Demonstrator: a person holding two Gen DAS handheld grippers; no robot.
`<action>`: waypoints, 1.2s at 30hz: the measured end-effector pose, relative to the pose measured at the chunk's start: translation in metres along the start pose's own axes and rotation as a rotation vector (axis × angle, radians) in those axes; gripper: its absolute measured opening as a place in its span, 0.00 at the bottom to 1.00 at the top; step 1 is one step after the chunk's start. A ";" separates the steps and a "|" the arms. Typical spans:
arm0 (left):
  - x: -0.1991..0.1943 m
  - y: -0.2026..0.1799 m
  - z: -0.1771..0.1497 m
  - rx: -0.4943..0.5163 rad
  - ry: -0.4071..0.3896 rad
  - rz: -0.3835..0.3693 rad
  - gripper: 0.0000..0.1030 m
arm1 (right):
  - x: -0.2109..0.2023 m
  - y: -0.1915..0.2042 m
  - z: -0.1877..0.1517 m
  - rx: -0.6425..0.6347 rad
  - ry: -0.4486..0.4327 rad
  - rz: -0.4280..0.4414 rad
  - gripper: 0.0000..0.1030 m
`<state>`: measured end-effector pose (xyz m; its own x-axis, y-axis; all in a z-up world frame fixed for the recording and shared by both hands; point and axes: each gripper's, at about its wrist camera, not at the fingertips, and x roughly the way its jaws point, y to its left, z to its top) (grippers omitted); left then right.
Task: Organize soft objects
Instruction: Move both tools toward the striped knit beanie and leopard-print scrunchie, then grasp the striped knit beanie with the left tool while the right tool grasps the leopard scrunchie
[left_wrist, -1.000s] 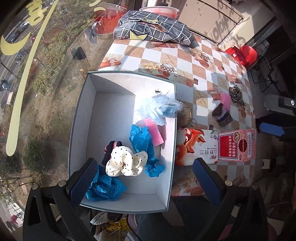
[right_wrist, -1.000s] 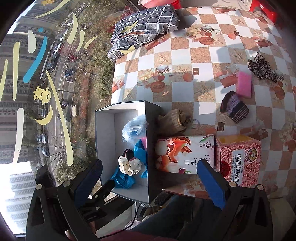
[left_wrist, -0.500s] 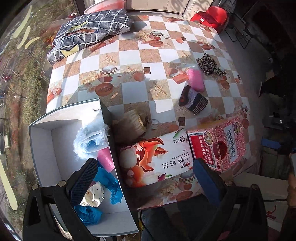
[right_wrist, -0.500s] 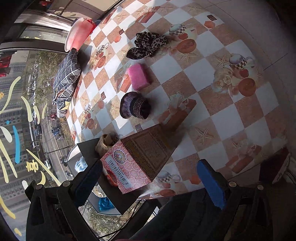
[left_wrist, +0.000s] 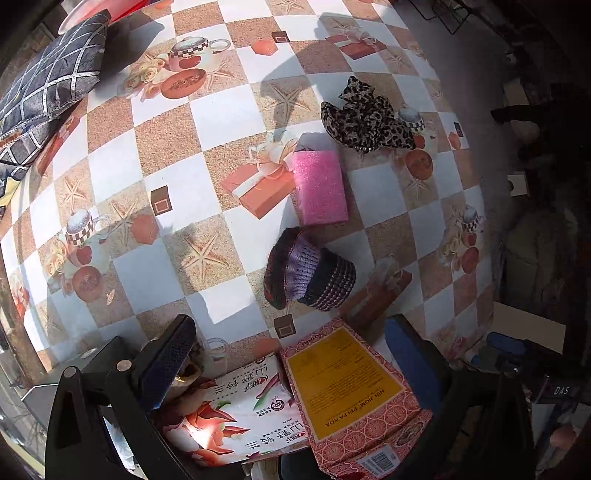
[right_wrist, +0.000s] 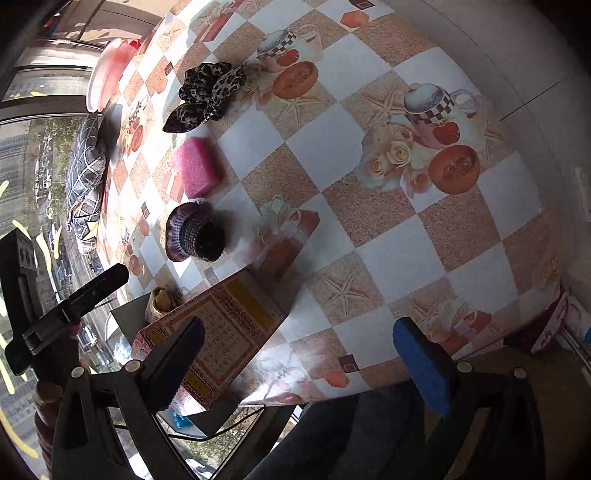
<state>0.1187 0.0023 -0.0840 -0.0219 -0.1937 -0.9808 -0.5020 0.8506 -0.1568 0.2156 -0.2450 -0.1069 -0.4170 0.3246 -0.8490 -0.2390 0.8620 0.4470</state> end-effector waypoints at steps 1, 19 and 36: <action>0.009 -0.007 0.007 0.027 0.020 0.018 1.00 | 0.002 -0.004 0.002 0.004 0.007 -0.001 1.00; 0.104 -0.009 0.034 0.012 0.235 0.084 0.90 | 0.011 0.018 0.090 -0.112 0.009 -0.074 1.00; 0.104 0.018 0.025 -0.069 0.184 0.116 0.70 | 0.053 0.120 0.186 -0.303 -0.088 -0.141 1.00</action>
<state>0.1294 0.0098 -0.1913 -0.2368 -0.1880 -0.9532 -0.5447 0.8381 -0.0300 0.3276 -0.0517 -0.1509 -0.2876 0.2546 -0.9233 -0.5441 0.7499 0.3763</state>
